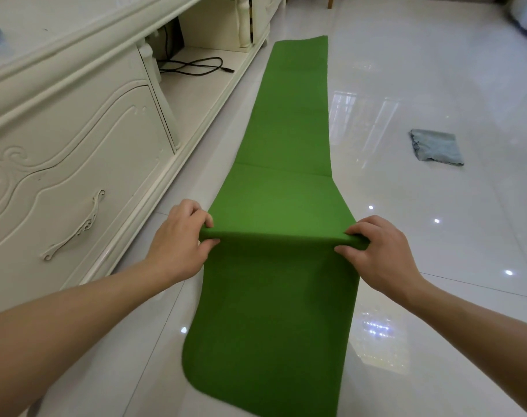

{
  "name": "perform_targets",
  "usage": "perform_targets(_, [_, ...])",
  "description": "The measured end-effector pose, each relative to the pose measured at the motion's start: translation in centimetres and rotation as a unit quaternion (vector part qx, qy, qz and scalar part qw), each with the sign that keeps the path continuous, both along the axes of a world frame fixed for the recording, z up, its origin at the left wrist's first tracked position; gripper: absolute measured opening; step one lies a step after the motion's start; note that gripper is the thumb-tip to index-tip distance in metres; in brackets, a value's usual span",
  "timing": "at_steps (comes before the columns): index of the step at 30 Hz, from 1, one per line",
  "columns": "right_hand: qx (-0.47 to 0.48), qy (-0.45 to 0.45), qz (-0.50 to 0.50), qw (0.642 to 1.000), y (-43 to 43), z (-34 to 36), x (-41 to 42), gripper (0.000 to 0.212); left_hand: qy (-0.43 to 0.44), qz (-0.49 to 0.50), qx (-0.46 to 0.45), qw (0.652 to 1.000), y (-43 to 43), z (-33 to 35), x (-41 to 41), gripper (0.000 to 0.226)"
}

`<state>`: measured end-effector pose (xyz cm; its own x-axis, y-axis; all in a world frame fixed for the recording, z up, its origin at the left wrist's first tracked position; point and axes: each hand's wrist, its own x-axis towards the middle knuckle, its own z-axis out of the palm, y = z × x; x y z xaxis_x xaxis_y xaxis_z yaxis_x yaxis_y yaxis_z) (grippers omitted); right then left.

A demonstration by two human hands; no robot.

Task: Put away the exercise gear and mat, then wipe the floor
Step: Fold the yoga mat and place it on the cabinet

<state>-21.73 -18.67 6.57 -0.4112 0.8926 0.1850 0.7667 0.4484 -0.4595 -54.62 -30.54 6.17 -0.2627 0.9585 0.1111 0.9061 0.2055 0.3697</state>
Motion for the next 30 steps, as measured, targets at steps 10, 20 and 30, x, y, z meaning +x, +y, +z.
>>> perform_targets(10, [-0.13, 0.131, 0.0, 0.983, 0.5, 0.2, 0.9, 0.02, -0.15, -0.04, -0.012, 0.988, 0.8, -0.3, -0.9, 0.033])
perform_targets(20, [-0.131, 0.135, -0.018, 0.982, 0.1, 0.9, 1.2, 0.02, -0.152, -0.037, 0.005, 0.988, 0.3, 0.4, -0.6, 0.029])
perform_targets(30, [-0.168, 0.21, -0.048, 0.962, 0.0, 1.3, 0.8, 0.023, -0.187, -0.026, 0.04, 0.981, 0.3, 1.2, -0.3, 0.026])
